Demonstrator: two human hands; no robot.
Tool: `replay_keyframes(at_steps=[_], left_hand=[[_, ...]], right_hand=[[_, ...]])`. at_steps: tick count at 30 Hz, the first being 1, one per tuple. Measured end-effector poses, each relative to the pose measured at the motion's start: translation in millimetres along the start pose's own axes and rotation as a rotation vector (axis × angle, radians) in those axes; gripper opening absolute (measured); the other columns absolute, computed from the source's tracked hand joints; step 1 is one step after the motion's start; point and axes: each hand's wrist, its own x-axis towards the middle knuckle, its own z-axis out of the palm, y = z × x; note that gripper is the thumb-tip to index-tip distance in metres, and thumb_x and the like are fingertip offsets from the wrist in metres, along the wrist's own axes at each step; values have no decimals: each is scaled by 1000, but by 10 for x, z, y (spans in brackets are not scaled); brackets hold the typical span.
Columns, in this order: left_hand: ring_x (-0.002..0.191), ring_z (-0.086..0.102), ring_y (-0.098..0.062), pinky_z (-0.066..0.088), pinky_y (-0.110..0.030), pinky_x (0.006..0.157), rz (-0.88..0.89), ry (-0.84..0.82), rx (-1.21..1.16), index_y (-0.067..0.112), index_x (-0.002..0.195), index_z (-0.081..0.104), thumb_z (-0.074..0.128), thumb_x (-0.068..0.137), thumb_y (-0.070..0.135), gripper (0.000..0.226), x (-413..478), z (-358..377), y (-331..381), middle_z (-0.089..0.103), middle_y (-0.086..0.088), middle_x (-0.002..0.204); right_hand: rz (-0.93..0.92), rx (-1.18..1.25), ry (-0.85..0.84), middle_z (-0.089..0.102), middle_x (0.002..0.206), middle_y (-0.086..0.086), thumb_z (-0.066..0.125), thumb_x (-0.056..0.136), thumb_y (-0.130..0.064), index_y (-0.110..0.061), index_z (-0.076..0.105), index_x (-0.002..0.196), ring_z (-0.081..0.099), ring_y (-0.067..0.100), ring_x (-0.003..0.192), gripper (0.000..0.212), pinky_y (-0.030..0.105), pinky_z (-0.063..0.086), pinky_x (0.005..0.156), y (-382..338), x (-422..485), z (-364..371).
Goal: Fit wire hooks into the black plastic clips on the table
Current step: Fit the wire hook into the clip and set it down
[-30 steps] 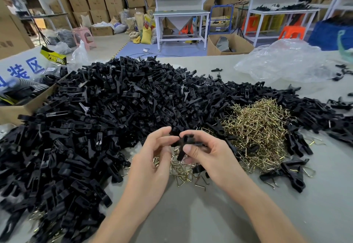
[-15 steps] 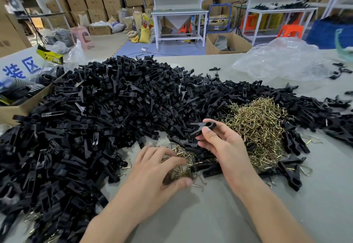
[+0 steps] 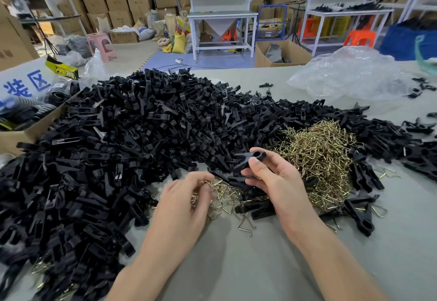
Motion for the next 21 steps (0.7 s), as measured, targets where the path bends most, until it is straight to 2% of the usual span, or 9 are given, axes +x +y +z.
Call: replay_keyframes(at_steps=[2,4,8,12,14,17,21], left_hand=[[75,59,4,45,-17,66,-29,38,-99,51,107,54,46,99,40,15,13,-18,7,69,29,92],[67,59,10,43,-9,60,-37,70,-158,49,105,56,49,101,36,16,29,-38,15,70,28,90],[93,59,5,40,-6,75,-15,99,-114,43,110,65,48,100,38,21,41,-34,12,58,24,103],[98,58,2,38,-3,80,-39,108,-107,35,130,59,53,101,30,31,67,-34,-5,57,22,103],[101,59,5,37,-1,82,-47,118,-131,42,123,60,57,100,25,29,65,-42,-1,61,27,104],[95,61,4,40,-5,76,-85,123,-183,48,99,64,60,98,29,20,58,-53,29,66,28,99],[83,66,0,45,-9,68,-149,87,-341,47,93,66,62,97,26,22,69,-62,80,73,20,89]], right_hand=[[-4,-11,-3,72,92,-3,63,97,-10,-22,72,106,74,14,84,18,21,57,72,-10,-3,10],[-10,-20,-6,72,92,-3,63,97,-10,-22,72,106,74,14,84,17,22,58,72,-17,-10,15],[-11,-28,-17,71,95,-1,63,97,-10,-21,72,107,74,14,83,17,22,58,71,-27,-27,14],[-6,-28,-13,71,95,-1,63,97,-10,-22,72,106,74,14,84,17,22,58,72,-38,-34,14],[-4,-27,-12,71,97,1,63,97,-10,-22,72,107,74,14,84,17,22,58,72,-39,-36,13],[0,-19,-16,71,99,3,63,97,-10,-21,72,108,73,14,84,18,22,58,72,-47,-37,17],[-5,-26,-33,70,99,5,63,97,-10,-20,71,109,74,14,84,18,22,58,72,-61,-47,17]])
